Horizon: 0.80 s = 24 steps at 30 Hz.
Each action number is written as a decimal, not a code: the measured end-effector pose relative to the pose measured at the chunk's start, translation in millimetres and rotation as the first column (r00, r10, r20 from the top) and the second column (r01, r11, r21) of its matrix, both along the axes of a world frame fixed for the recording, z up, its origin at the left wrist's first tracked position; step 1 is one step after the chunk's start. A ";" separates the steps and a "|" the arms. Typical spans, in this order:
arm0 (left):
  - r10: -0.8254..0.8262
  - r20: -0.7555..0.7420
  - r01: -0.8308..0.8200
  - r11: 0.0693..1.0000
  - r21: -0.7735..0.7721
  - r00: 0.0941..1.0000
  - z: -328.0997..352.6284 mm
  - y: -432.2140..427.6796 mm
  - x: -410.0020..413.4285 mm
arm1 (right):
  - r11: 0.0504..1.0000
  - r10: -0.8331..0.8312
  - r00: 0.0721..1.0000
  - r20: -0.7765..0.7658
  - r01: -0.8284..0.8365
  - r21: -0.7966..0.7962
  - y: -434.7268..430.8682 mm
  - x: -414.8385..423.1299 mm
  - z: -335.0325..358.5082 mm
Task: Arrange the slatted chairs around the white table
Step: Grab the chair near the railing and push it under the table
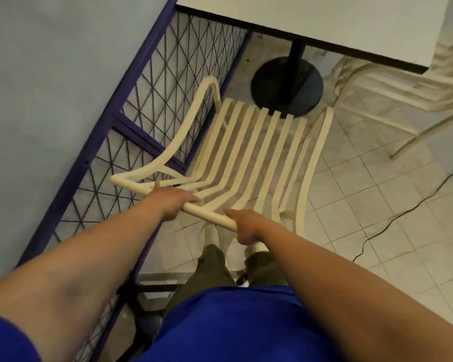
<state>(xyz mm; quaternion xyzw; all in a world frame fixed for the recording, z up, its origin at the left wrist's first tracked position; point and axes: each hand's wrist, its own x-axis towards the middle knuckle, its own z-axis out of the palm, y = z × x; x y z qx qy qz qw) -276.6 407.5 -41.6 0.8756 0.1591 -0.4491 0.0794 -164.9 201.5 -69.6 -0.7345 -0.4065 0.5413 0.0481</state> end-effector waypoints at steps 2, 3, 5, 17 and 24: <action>-0.038 -0.058 0.034 0.997 -0.067 0.998 1.4 6.2 6.7 | 1.000 -0.005 1.000 -0.016 0.005 -0.022 1.7 0.8 3.2; -0.048 -0.069 0.042 0.995 -0.094 0.996 1.3 9.8 10.6 | 1.000 -0.014 1.000 -0.010 0.013 -0.027 3.4 0.4 4.4; -0.073 -0.091 0.059 0.988 -0.144 0.993 -0.9 14.8 12.7 | 0.998 -0.028 1.000 0.008 0.029 -0.048 6.4 -2.9 3.7; -0.120 -0.073 0.116 0.992 -0.048 0.990 -9.3 52.8 23.5 | 1.000 -0.026 0.998 0.061 0.027 -0.011 42.9 7.2 2.6; -0.095 -0.027 0.095 0.995 -0.027 0.995 -9.0 81.1 46.9 | 0.999 -0.033 0.996 0.087 0.033 -0.002 72.0 31.4 2.0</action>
